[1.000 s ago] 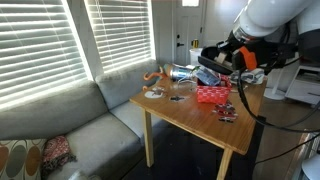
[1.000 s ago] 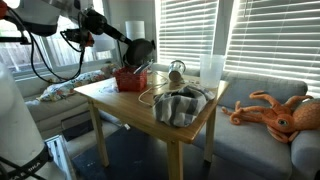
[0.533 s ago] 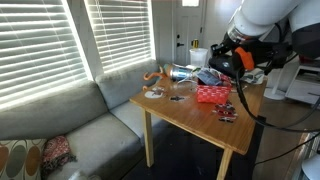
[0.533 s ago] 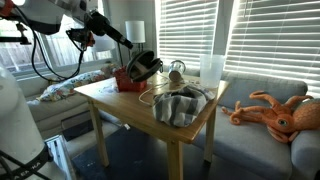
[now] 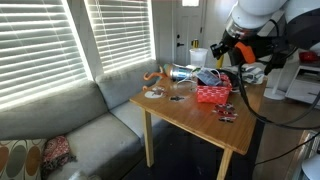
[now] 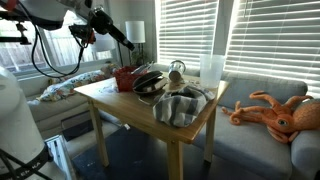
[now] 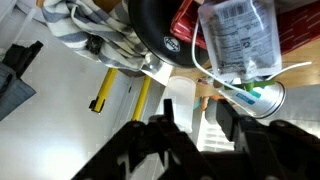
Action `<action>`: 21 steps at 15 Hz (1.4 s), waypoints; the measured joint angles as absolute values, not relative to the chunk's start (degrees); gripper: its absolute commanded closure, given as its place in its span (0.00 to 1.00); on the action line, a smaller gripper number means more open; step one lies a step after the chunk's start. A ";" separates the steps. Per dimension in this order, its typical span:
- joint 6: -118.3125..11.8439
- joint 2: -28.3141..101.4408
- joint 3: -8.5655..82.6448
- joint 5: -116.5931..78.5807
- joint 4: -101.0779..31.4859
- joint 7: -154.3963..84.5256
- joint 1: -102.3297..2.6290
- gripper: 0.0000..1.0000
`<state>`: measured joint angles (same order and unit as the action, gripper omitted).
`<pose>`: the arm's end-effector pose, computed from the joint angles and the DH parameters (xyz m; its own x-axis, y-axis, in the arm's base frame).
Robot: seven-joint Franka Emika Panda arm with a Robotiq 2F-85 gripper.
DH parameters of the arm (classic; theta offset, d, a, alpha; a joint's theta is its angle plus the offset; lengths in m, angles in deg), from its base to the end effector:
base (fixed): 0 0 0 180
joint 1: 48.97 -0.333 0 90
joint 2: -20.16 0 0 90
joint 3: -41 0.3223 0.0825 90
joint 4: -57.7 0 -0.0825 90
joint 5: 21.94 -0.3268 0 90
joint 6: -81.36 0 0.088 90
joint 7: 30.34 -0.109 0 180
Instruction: Pick up the glasses pouch and drop it in the red basket
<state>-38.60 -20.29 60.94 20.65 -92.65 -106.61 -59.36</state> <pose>0.2718 0.1379 0.5127 0.6296 -0.2318 0.7416 -0.5680 -0.7885 0.2358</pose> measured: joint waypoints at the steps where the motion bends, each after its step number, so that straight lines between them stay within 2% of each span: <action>1: -38.57 -20.29 60.04 18.40 -92.38 -104.56 -59.83 0.18; 3: -38.34 -20.55 58.30 13.56 -91.69 -99.67 -60.73 0.03; 4: -37.98 -20.83 57.63 11.25 -91.34 -97.13 -61.00 0.00; 14: -32.54 -26.64 50.62 -5.45 -90.67 -68.27 -59.87 0.00; 21: -32.62 -26.69 52.57 -5.89 -90.70 -67.31 -57.57 0.00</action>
<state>-32.62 -26.69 52.57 -5.89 -90.70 -67.31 -57.57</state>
